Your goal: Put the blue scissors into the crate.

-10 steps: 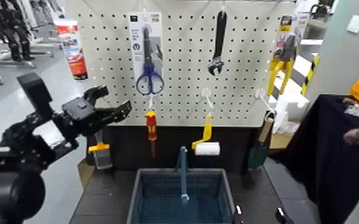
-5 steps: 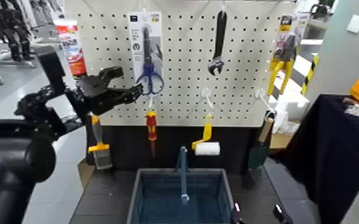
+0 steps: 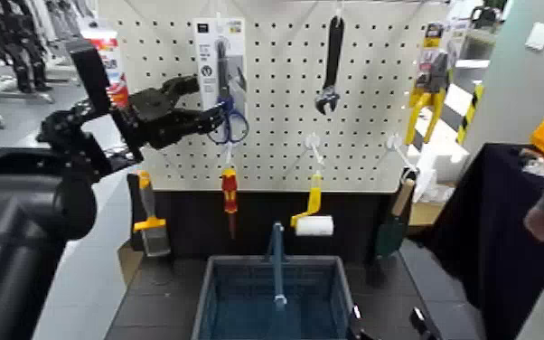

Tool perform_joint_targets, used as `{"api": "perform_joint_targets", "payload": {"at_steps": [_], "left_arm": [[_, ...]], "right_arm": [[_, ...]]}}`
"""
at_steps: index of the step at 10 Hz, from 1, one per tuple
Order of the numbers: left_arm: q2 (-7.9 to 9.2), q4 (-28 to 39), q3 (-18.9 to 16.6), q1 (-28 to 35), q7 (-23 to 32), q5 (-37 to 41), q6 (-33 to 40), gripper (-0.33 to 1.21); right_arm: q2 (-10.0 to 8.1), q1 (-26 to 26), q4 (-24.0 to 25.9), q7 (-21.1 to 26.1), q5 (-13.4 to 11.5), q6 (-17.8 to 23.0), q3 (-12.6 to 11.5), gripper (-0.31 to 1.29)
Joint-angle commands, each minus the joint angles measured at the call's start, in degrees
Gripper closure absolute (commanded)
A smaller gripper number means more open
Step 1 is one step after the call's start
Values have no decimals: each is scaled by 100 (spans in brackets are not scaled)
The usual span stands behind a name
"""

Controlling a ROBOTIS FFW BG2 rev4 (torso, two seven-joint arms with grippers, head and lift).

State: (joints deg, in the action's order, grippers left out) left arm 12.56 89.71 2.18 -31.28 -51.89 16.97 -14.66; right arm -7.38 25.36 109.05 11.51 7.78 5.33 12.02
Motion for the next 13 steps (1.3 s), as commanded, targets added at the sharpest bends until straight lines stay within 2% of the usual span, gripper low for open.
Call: {"api": "perform_joint_targets", "payload": {"at_steps": [1, 3, 5, 7, 9, 10, 13], "left_arm": [[1, -218, 160, -273, -31, 8, 130, 26], [-17, -323, 195, -361, -67, 0, 165, 34], [-17, -323, 204, -378, -75, -27, 86, 58], [-25, -332, 195, -370, -102, -88, 7, 72], [-17, -332, 177, -370, -137, -141, -64, 76], [-25, -323, 160, -370, -128, -141, -64, 91], [-25, -297, 151, -387, -119, -185, -90, 106]], "right_arm": [[0, -22, -15, -26, 4, 12, 11, 16], [-9, -31, -24, -34, 22, 12, 28, 17], [-18, -48, -33, -52, 39, 12, 28, 17], [-18, -48, -41, -52, 48, 12, 37, 17], [-18, -48, -41, -52, 48, 12, 37, 18], [-18, -48, -41, -52, 57, 12, 37, 17], [-18, -57, -41, -52, 57, 12, 37, 18]]}}
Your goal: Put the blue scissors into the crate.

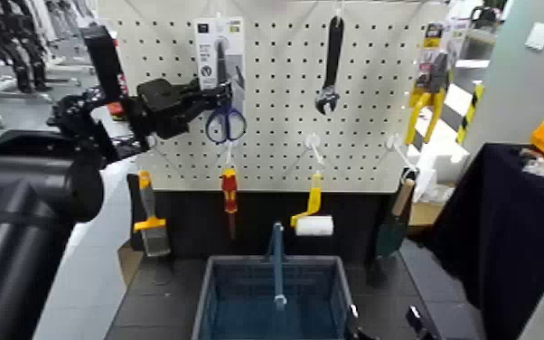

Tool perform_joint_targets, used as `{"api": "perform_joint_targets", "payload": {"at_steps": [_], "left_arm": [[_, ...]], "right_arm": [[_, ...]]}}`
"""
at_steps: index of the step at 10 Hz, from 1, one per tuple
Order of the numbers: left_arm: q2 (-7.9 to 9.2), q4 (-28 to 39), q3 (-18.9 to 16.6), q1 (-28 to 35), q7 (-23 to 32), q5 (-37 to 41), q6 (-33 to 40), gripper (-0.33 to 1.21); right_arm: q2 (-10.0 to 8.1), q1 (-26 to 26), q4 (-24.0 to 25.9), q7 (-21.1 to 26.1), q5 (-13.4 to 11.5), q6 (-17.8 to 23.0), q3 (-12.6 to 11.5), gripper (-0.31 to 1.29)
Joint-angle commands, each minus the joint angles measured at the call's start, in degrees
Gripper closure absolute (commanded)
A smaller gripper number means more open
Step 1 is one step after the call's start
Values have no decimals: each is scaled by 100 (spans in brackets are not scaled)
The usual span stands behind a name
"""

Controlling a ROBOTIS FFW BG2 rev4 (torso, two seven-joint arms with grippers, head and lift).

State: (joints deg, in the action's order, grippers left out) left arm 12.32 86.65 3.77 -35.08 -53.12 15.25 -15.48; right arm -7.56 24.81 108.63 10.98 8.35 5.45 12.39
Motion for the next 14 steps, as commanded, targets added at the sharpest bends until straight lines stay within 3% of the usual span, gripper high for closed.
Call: {"api": "perform_joint_targets", "payload": {"at_steps": [1, 5, 6, 14], "left_arm": [[-2, 28, -8, -7, 30, -31, -25, 109], [7, 36, 36, -34, 65, -66, -60, 110], [7, 45, 45, -42, 74, -83, -69, 119], [-19, 388, -43, 10, 118, -75, -78, 119]], "right_arm": [[-9, -2, -9, 0, 0, 0, 0, 18], [0, -2, -18, 0, 0, 0, 0, 18], [0, -2, -18, 0, 0, 0, 0, 18], [0, 6, -35, 0, 35, 0, 0, 18]]}}
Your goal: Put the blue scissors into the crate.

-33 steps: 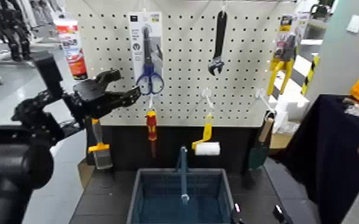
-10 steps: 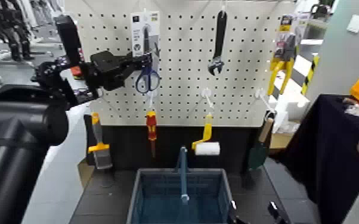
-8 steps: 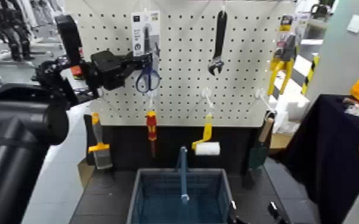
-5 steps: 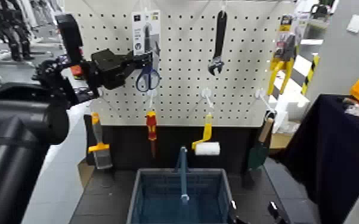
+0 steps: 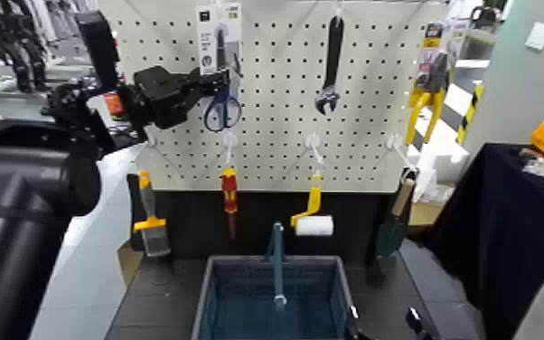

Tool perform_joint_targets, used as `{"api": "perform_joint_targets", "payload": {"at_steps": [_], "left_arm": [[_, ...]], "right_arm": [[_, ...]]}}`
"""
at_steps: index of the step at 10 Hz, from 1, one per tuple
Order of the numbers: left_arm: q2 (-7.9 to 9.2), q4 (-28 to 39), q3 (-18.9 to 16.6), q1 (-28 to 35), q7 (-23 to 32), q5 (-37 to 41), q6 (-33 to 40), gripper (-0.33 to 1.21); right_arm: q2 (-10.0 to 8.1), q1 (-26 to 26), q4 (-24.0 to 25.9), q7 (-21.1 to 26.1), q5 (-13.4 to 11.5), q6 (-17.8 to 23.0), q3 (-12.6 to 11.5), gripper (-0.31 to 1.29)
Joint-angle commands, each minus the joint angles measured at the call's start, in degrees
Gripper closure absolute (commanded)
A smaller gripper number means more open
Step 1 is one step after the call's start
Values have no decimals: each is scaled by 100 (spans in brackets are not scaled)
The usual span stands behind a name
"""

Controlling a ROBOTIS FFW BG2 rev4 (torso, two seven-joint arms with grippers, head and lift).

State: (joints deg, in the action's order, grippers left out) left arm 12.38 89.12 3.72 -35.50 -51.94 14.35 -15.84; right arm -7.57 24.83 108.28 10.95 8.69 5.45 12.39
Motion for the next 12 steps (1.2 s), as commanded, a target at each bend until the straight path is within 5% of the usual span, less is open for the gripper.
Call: {"api": "perform_joint_targets", "payload": {"at_steps": [1, 12], "left_arm": [[-43, 202, -55, 87, 0, 50, -42, 119], [-43, 712, -11, 131, 26, 164, -104, 119]], "right_arm": [[1, 5, 0, -5, 2, -9, 0, 18], [-8, -4, 0, -23, 37, -79, 9, 18]]}}
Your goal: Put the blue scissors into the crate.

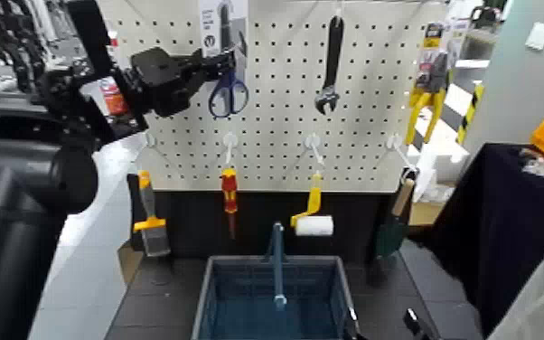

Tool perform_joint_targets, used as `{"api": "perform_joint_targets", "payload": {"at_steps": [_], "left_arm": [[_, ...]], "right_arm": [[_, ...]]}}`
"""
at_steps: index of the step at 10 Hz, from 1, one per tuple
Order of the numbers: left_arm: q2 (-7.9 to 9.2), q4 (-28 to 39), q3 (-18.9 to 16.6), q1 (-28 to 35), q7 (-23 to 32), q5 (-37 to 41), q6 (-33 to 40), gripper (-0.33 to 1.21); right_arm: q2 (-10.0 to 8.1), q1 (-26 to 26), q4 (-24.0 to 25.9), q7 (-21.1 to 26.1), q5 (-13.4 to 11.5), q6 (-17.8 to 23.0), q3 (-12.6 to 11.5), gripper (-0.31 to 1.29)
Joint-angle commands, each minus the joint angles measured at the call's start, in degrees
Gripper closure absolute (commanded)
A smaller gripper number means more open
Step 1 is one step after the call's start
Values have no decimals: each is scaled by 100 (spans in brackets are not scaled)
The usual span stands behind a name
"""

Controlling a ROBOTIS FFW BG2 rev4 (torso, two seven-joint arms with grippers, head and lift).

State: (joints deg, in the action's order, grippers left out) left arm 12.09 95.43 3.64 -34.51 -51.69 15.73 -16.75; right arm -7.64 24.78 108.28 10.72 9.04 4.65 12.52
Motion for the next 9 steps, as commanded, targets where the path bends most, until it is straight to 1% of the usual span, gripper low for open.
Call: {"api": "perform_joint_targets", "payload": {"at_steps": [1, 7, 9], "left_arm": [[-32, 108, -30, 67, 10, 44, -21, 119], [-49, 178, -39, 137, 36, 132, -56, 119], [-128, 530, -179, 462, 133, 264, -205, 119]], "right_arm": [[0, 9, 0, 0, 1, -8, -4, 18], [-9, 9, 0, 0, 10, -26, -13, 18], [0, 27, 18, 0, 10, -52, -31, 18]]}}
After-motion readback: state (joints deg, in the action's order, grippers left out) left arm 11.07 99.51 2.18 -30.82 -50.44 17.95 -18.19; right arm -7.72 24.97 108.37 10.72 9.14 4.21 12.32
